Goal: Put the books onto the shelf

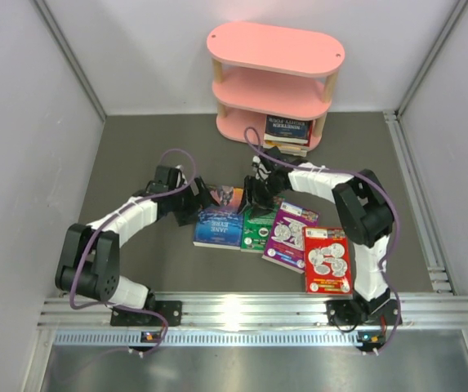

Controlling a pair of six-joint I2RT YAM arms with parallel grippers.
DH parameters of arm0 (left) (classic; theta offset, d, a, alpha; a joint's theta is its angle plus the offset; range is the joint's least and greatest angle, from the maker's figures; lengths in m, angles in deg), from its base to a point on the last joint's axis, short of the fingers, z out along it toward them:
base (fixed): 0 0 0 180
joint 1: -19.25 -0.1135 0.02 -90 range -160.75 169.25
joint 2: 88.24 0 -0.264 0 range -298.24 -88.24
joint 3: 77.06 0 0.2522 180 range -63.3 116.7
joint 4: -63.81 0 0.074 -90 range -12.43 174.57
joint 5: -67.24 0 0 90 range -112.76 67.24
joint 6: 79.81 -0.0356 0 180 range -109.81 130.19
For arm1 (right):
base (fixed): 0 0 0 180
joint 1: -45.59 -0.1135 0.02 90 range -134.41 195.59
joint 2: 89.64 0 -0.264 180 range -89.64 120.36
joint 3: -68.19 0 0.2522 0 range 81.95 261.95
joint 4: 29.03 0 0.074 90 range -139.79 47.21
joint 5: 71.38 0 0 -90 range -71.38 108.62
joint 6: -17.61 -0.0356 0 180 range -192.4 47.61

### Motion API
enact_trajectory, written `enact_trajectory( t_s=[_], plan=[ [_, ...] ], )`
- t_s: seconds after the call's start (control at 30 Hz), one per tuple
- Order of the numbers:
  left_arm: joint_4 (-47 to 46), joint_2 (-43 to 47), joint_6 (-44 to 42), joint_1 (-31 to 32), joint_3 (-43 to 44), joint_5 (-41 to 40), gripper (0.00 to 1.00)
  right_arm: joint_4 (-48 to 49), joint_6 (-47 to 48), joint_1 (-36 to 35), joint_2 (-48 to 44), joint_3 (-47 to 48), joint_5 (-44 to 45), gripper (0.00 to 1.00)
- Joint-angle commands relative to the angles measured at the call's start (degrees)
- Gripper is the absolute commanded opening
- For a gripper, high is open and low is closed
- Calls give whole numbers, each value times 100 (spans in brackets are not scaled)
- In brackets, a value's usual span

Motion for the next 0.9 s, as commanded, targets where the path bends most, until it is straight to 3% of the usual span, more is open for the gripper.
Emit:
enact_trajectory(
  t_s=[0.0, 0.33, 0.5, 0.6, 0.73, 0.87],
  plan=[
    [-109, -71, -43, 31, -418, 146, 99, 188, -26, -376, 352, -107, 220, 51],
    [-489, -801, 186, 391, -709, 543, 98, -241, -10, -895, 834, 374, 701, 52],
    [995, -565, -130, 374, -419, -923, 98, -1102, 253, -1246, 1178, 1025, 1431, 56],
    [1260, -170, -323, 374, -200, -1293, 98, -1279, 201, -1387, 1327, 1097, 1582, 57],
    [2339, 314, -447, 365, 493, -3038, 98, -1332, 166, -1396, 1354, 983, 1696, 59],
    [2544, 236, -702, 295, 636, -3387, 98, -1332, 131, -1396, 1389, 956, 1705, 60]
  ],
)
